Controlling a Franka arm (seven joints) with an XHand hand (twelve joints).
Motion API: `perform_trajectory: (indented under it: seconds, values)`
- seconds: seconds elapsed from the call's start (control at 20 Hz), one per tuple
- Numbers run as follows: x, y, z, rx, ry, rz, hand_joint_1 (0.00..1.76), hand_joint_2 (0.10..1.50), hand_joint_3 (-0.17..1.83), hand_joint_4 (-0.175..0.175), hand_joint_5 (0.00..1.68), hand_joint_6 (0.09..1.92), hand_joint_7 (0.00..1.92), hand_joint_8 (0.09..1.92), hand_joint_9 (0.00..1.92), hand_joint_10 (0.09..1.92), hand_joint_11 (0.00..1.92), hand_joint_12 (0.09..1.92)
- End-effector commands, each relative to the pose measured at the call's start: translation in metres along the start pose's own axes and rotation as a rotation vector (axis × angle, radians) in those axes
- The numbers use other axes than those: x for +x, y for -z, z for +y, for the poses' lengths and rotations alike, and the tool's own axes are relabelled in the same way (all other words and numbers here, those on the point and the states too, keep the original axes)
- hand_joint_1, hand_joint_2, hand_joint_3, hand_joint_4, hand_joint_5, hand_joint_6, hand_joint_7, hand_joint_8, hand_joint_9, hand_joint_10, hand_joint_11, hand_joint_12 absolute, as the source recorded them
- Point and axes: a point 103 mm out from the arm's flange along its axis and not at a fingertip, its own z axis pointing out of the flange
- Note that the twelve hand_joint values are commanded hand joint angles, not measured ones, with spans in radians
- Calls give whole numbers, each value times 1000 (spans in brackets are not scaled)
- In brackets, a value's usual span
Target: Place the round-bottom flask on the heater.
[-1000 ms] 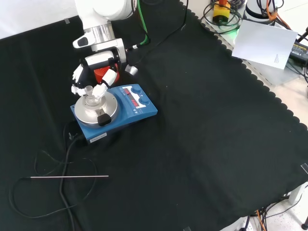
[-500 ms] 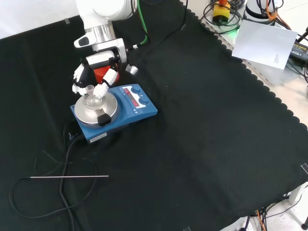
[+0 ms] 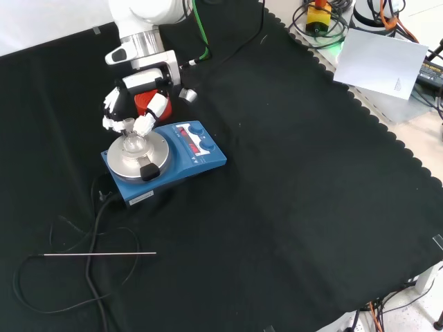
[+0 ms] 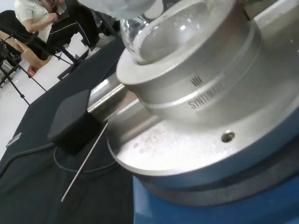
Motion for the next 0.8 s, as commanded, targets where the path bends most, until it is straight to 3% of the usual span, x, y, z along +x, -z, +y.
perform_trajectory:
  seconds: [0.05,0.35,0.55,0.8]
  values:
    - [4,2,-1,-5,11,-4,941,964,-25,-29,859,703,624,549,804,469,433,1250]
    - [9,2,-1,-7,32,-34,938,966,-36,-23,863,693,620,555,796,483,425,1262]
    - [13,1,0,6,58,-90,939,968,-41,-21,870,689,619,556,793,488,424,1263]
    - [17,-2,1,19,58,-126,940,970,-47,-20,875,683,618,558,791,493,423,1265]
